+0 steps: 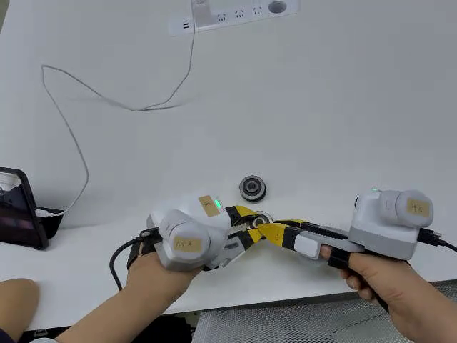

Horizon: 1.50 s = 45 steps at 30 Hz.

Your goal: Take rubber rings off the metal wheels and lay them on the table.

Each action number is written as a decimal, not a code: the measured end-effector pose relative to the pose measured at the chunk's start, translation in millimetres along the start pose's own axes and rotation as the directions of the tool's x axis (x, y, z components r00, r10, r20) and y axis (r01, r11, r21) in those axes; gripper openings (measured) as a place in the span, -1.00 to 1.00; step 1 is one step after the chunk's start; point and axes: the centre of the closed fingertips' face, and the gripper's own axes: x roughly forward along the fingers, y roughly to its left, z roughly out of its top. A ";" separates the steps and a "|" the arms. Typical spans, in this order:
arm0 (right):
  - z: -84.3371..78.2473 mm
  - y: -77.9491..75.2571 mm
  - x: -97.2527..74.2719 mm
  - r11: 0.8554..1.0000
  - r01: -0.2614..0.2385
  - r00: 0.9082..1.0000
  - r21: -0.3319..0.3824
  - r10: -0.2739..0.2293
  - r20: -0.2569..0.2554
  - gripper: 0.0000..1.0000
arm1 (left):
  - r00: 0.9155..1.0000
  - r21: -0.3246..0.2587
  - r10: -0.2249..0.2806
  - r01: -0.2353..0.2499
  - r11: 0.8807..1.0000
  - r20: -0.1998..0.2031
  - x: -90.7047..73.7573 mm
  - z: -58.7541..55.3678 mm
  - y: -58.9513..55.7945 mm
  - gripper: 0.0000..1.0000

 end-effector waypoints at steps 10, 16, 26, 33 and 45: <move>-0.4 1.3 1.7 0.999 -0.019 1.000 0.037 0.019 -0.002 -0.35 | 1.000 -0.001 0.000 0.000 1.000 0.003 -0.1 -0.5 -0.6 -0.74; -0.8 3.9 0.8 0.999 -0.029 1.000 0.037 0.029 -0.010 -0.33 | 1.000 -0.002 0.000 0.000 1.000 0.004 -0.4 -0.9 -0.4 -0.74; 0.3 3.0 -2.0 0.999 -0.025 1.000 0.022 0.025 -0.014 -0.39 | 1.000 -0.002 -0.001 0.001 1.000 0.005 -0.8 -0.8 0.2 -0.74; -1.3 2.7 -0.9 0.999 -0.028 0.999 0.023 0.029 -0.019 -0.41 | 1.000 -0.004 0.000 0.000 1.000 0.006 -1.1 -0.4 0.3 -0.74; 2.4 5.7 -1.8 0.999 -0.035 0.999 0.025 0.035 -0.012 -0.44 | 1.000 -0.006 -0.001 0.001 1.000 0.009 -0.6 -0.4 1.2 -0.74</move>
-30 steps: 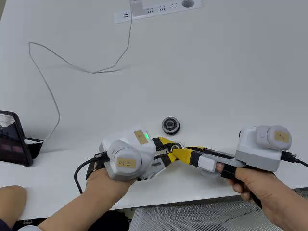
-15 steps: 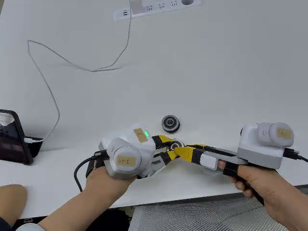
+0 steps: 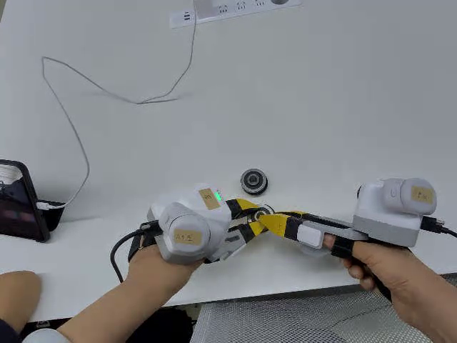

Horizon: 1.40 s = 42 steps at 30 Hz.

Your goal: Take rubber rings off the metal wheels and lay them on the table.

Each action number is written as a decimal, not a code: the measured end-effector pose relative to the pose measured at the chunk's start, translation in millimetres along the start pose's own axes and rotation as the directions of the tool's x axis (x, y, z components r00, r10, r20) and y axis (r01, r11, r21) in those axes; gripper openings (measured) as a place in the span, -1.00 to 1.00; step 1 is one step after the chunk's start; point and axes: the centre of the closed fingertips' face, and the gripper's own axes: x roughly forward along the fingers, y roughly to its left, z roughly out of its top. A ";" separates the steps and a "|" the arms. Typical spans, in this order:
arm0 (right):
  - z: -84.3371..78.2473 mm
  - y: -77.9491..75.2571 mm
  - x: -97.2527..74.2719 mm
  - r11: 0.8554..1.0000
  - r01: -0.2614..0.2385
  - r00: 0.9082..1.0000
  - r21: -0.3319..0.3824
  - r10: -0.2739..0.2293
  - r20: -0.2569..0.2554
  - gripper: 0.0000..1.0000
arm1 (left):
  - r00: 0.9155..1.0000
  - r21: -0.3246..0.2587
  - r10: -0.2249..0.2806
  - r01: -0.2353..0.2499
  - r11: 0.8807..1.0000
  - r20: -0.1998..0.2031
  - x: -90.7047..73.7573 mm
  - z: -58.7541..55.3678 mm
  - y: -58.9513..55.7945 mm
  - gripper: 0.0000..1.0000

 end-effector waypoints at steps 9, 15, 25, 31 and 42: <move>0.9 -1.8 -1.5 1.000 0.006 1.000 -0.014 -0.006 -0.001 -0.48 | 1.000 -0.001 0.000 0.000 1.000 0.001 0.4 -0.5 0.1 -0.74; 3.9 0.1 -3.1 1.000 -0.004 1.000 -0.016 0.004 0.005 -0.55 | 1.000 -0.002 0.001 -0.001 1.000 0.002 0.3 0.3 -0.7 -0.74; -0.3 -8.5 0.3 0.999 0.026 1.000 -0.025 -0.027 -0.015 -0.46 | 1.000 -0.003 0.002 -0.002 1.000 0.002 0.0 0.2 -0.8 -0.74; -3.5 -6.5 2.9 1.000 0.012 1.000 -0.011 -0.012 -0.023 -0.44 | 1.000 -0.002 0.002 -0.002 1.000 0.002 -0.2 0.4 -0.9 -0.74; 0.0 -3.4 1.4 1.000 0.006 1.000 -0.005 -0.006 -0.017 -0.47 | 1.000 -0.003 0.003 -0.003 1.000 0.003 -0.3 -0.1 -2.0 -0.74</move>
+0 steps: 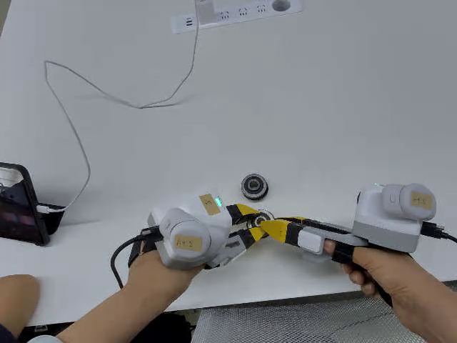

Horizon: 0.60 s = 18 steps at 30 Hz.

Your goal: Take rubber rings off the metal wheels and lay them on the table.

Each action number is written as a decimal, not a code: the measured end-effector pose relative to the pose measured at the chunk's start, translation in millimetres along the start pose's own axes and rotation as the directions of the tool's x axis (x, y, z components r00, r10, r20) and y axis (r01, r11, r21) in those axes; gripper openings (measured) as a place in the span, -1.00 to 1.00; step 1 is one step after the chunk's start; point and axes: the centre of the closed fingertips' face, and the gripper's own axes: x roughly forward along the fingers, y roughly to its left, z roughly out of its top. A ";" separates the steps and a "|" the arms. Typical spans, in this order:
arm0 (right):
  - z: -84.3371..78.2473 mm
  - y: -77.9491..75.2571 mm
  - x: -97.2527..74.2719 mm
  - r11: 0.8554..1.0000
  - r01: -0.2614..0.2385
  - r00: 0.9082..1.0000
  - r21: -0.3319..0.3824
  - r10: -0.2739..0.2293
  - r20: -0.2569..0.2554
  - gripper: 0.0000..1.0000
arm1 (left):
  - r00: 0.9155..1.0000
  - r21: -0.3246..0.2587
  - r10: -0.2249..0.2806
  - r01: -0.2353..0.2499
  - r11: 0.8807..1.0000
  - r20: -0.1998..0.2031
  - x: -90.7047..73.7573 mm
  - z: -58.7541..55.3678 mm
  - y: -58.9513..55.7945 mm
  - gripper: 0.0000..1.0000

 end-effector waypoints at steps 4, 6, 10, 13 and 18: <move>-0.1 -0.4 -0.6 1.000 0.003 1.000 -0.005 -0.003 -0.001 -0.50 | 1.000 -0.001 0.000 0.000 1.000 0.001 -0.1 0.0 0.0 -0.74; 0.2 -1.8 -1.3 1.000 0.007 1.000 -0.006 -0.007 -0.001 -0.54 | 1.000 -0.001 0.000 0.000 1.000 0.001 -0.2 0.0 0.2 -0.74; 0.4 -5.4 -0.7 1.000 0.013 1.000 -0.013 -0.013 -0.003 -0.61 | 1.000 -0.001 -0.001 0.001 1.000 0.002 -0.4 0.1 0.3 -0.74; -1.3 -4.8 2.0 1.000 0.014 1.000 -0.012 -0.014 -0.008 -0.65 | 1.000 -0.001 -0.001 0.001 1.000 0.002 -0.4 -0.3 0.8 -0.74; -0.9 -2.0 0.6 1.000 0.014 1.000 -0.017 -0.015 -0.010 -0.66 | 1.000 -0.002 0.000 0.000 1.000 0.003 -0.5 0.1 0.8 -0.74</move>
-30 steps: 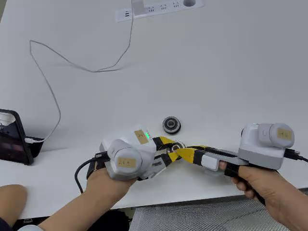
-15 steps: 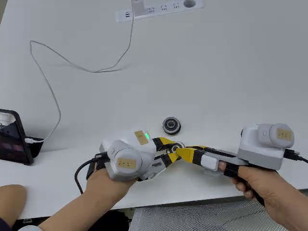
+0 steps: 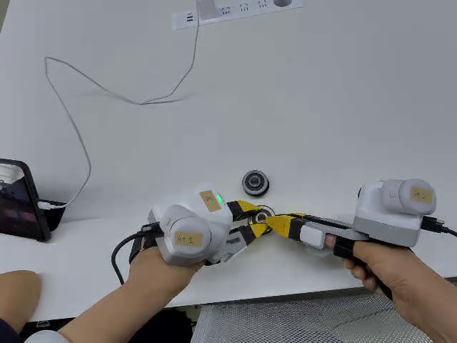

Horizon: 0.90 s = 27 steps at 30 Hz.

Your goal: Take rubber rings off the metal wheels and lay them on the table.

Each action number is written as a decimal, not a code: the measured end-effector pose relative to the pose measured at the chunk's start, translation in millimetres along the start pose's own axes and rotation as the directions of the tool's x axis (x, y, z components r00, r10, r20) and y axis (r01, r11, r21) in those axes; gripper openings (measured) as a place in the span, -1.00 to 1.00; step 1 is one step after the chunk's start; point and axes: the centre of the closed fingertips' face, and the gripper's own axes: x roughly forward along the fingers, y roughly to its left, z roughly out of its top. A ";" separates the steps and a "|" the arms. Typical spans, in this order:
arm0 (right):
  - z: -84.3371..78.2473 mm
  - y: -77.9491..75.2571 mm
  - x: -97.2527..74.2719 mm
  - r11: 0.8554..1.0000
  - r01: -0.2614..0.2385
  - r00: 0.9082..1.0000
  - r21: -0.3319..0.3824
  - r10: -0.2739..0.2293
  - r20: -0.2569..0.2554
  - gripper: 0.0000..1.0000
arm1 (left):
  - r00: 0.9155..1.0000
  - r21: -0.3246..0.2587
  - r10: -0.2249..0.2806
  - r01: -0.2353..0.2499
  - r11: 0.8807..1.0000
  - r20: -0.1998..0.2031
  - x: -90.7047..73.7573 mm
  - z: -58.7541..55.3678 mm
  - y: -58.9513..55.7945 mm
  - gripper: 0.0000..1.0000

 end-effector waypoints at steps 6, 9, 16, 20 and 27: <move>1.4 -2.0 -3.0 1.000 0.006 1.000 -0.019 -0.006 0.005 -0.76 | 1.000 -0.001 0.000 0.000 1.000 0.002 0.1 0.1 0.3 -0.74; 1.4 -4.8 -2.8 0.999 0.019 1.000 -0.029 -0.019 0.004 -0.82 | 1.000 -0.001 0.000 0.000 1.000 0.001 0.1 0.0 0.4 -0.74; 1.8 -7.7 -3.1 0.998 0.031 1.000 -0.048 -0.030 0.006 -0.92 | 1.000 -0.002 -0.001 0.001 1.000 0.002 0.0 0.1 0.6 -0.74; 2.0 -7.7 -3.1 0.998 0.033 0.999 -0.046 -0.033 0.007 -0.92 | 1.000 -0.003 0.000 0.000 1.000 0.003 -0.1 0.6 0.3 -0.74; 2.5 -7.8 -2.6 0.999 0.035 0.999 -0.031 -0.034 0.007 -0.92 | 1.000 -0.005 0.000 0.000 1.000 0.005 -0.1 0.6 0.4 -0.74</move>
